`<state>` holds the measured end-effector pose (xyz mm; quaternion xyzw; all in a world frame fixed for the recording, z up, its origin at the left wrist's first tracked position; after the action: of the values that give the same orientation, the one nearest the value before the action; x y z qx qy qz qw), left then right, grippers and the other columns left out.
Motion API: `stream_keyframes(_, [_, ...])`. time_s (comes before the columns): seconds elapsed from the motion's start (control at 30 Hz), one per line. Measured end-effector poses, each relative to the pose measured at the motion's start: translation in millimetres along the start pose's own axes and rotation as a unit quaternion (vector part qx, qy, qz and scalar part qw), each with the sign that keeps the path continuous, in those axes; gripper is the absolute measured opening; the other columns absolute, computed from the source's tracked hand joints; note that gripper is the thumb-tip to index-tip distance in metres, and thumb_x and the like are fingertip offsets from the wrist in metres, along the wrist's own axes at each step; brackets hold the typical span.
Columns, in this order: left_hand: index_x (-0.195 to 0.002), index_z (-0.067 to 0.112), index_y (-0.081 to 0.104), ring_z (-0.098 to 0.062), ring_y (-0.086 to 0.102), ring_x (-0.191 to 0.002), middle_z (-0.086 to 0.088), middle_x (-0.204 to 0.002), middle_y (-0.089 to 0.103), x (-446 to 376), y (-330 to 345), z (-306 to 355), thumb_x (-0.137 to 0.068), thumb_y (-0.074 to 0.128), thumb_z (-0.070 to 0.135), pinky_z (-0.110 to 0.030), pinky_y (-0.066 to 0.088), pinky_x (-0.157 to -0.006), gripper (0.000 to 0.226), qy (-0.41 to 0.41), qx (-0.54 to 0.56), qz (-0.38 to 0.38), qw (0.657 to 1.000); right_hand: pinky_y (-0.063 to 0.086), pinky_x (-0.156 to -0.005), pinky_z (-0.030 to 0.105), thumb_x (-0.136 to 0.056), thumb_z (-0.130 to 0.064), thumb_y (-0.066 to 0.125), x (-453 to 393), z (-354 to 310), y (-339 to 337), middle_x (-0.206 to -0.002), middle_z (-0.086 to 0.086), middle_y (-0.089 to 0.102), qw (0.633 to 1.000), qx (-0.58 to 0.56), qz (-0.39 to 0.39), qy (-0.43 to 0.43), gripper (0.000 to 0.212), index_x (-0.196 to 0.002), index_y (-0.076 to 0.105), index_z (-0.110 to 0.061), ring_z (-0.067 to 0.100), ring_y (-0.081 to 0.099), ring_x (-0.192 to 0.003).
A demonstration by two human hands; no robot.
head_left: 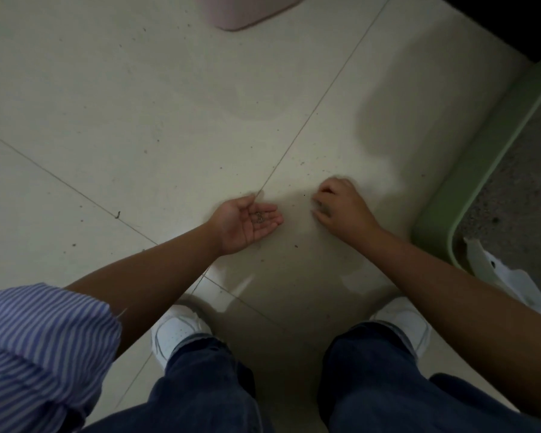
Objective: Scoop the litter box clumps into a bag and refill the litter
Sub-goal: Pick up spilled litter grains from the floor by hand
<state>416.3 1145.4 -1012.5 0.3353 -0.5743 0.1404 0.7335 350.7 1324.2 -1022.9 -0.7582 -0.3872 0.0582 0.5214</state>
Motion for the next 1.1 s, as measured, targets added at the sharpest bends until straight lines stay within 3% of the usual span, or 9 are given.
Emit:
stream_keyframes(0.17, [-0.057, -0.002, 0.073, -0.02, 0.071, -0.057, -0.013, -0.062, 0.07, -1.6, -13.9, 9.7, -0.1, 0.026, 0.031, -0.023, 0.057, -0.054, 0.072, 0.034, 0.015, -0.013, 0.999, 0.051, -0.058, 0.026, -0.076, -0.008, 0.05, 17.3, 8.0, 4.2, -0.061, 0.015, 0.062, 0.998, 0.044, -0.02, -0.048, 0.027, -0.056, 0.065, 0.003, 0.032, 0.061, -0.054])
stream_keyframes(0.27, [-0.058, -0.002, 0.073, -0.019, 0.071, -0.058, -0.012, -0.063, 0.071, -2.0, -17.4, 11.2, -0.1, 0.027, 0.031, -0.025, 0.057, -0.057, 0.071, 0.045, 0.015, -0.02, 0.999, 0.039, -0.068, 0.026, -0.076, -0.016, 0.043, 23.3, 9.5, -1.3, -0.063, 0.015, 0.064, 0.999, 0.036, 0.005, -0.035, 0.033, -0.06, 0.067, 0.002, 0.03, 0.063, -0.057])
stream_keyframes(0.4, [-0.057, -0.001, 0.073, -0.019, 0.07, -0.057, -0.012, -0.062, 0.07, -1.7, -15.7, 10.4, -0.1, 0.028, 0.032, -0.025, 0.057, -0.058, 0.07, 0.046, 0.008, -0.024, 0.999, 0.048, -0.074, 0.031, -0.076, -0.022, 0.06, 25.4, 5.5, -13.8, -0.091, 0.02, 0.063, 0.992, 0.011, 0.052, 0.113, 0.031, -0.095, 0.067, 0.002, 0.036, 0.061, -0.083])
stream_keyframes(0.53, [-0.055, 0.0, 0.073, -0.018, 0.07, -0.056, -0.011, -0.061, 0.069, -1.6, -11.6, 11.7, -0.099, 0.03, 0.033, -0.024, 0.057, -0.056, 0.069, 0.047, 0.002, -0.021, 0.999, 0.037, -0.093, 0.026, -0.087, -0.02, 0.06, 32.2, 2.4, -4.2, -0.123, 0.015, 0.047, 0.98, -0.026, -0.034, 0.197, 0.041, -0.123, 0.053, -0.002, 0.027, 0.049, -0.112])
stream_keyframes(0.7, [-0.065, -0.002, 0.071, -0.019, 0.07, -0.056, -0.013, -0.061, 0.069, 0.1, -7.4, 10.6, -0.099, 0.031, 0.032, -0.025, 0.057, -0.056, 0.062, 0.041, -0.004, -0.014, 0.999, 0.045, -0.086, 0.033, -0.086, -0.005, 0.059, 27.9, 6.9, 9.4, -0.104, 0.025, 0.061, 0.984, -0.021, 0.026, 0.175, 0.024, -0.104, 0.065, 0.009, 0.035, 0.059, -0.097])
stream_keyframes(0.8, [-0.083, -0.003, 0.06, -0.019, 0.07, -0.056, -0.012, -0.061, 0.069, 1.9, -5.5, 9.7, -0.099, 0.031, 0.032, -0.024, 0.057, -0.056, 0.048, 0.032, -0.012, -0.012, 0.999, 0.053, -0.053, 0.025, -0.065, 0.003, 0.068, 24.6, 8.1, 10.6, -0.064, 0.021, 0.064, 0.99, 0.012, 0.062, 0.122, 0.003, -0.066, 0.069, 0.006, 0.032, 0.064, -0.054])
stream_keyframes(0.87, [-0.084, -0.002, 0.058, -0.018, 0.07, -0.056, -0.011, -0.06, 0.069, 2.5, -4.2, 9.0, -0.099, 0.031, 0.033, -0.023, 0.057, -0.056, 0.046, 0.027, -0.011, -0.012, 0.999, 0.046, -0.039, 0.017, -0.047, 0.007, 0.074, 21.5, 7.3, 11.4, -0.049, 0.014, 0.058, 0.995, 0.049, 0.025, 0.084, 0.012, -0.051, 0.066, 0.0, 0.026, 0.057, -0.037])
stream_keyframes(1.0, [-0.084, -0.002, 0.058, -0.018, 0.07, -0.056, -0.01, -0.06, 0.069, 4.6, -1.8, 7.3, -0.098, 0.032, 0.033, -0.022, 0.057, -0.055, 0.046, 0.022, -0.01, -0.018, 1.0, 0.041, -0.035, 0.014, -0.035, 0.01, 0.083, 18.0, 12.9, 14.0, -0.045, 0.012, 0.056, 0.995, 0.066, -0.029, 0.07, 0.028, -0.046, 0.06, -0.003, 0.024, 0.055, -0.035])
stream_keyframes(1.1, [-0.085, -0.003, 0.058, -0.018, 0.07, -0.056, -0.011, -0.06, 0.069, 4.4, -0.5, 8.4, -0.098, 0.032, 0.034, -0.022, 0.057, -0.056, 0.047, 0.025, -0.007, -0.018, 1.0, 0.039, -0.034, 0.014, -0.051, 0.003, 0.066, 14.3, 9.6, 8.4, -0.044, 0.012, 0.053, 0.995, 0.093, -0.012, 0.041, 0.012, -0.045, 0.057, -0.003, 0.025, 0.053, -0.032])
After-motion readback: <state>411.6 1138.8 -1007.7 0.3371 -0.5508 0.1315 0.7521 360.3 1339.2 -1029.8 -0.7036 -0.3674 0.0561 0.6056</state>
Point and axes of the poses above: each hand's wrist, its own x-axis away from the middle knuckle, its own y-axis out of the palm, z = x × y, the point moved 1 cm from there along -x, towards the middle knuckle
